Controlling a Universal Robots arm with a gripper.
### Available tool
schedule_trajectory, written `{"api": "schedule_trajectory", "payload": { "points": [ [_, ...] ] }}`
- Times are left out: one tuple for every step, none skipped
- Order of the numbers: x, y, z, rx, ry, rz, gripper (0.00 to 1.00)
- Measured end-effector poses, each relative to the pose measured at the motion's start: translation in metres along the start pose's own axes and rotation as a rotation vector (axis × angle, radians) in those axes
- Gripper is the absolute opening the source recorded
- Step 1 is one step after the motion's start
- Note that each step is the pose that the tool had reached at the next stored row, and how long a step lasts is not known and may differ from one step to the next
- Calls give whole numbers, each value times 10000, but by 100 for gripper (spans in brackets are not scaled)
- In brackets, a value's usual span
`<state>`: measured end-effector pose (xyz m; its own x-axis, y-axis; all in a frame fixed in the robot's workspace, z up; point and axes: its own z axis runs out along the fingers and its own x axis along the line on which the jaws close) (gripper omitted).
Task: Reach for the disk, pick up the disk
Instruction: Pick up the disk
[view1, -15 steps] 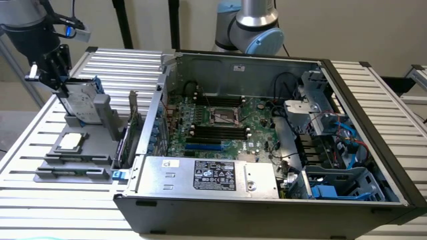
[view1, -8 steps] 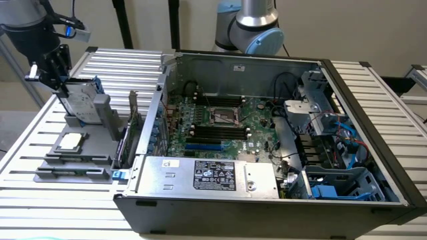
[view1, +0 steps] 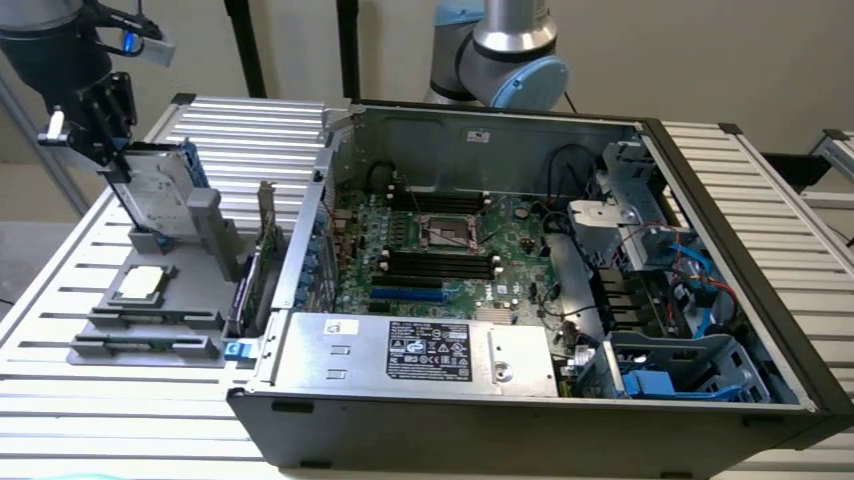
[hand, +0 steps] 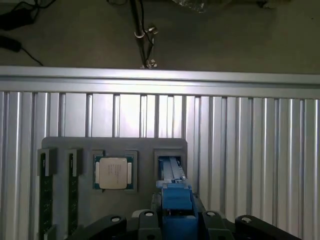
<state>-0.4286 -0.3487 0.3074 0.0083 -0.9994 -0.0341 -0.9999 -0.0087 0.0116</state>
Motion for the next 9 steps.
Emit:
{"api": "schedule_trajectory", "payload": {
  "points": [
    [-1,-1,-42,1,-1,0,33],
    [-3,-3,-87,-1,1,0,33],
    [-4,-6,-132,0,0,0,33],
    [-6,-9,-181,1,-1,-1,33],
    [-7,-13,-223,-1,0,-1,33],
    [-9,-17,-270,0,-1,0,33],
    [-10,-21,-317,-1,0,0,33],
    [-11,-28,-363,-2,0,0,33],
    [-13,-37,-408,-1,0,0,33]
  ]
}}
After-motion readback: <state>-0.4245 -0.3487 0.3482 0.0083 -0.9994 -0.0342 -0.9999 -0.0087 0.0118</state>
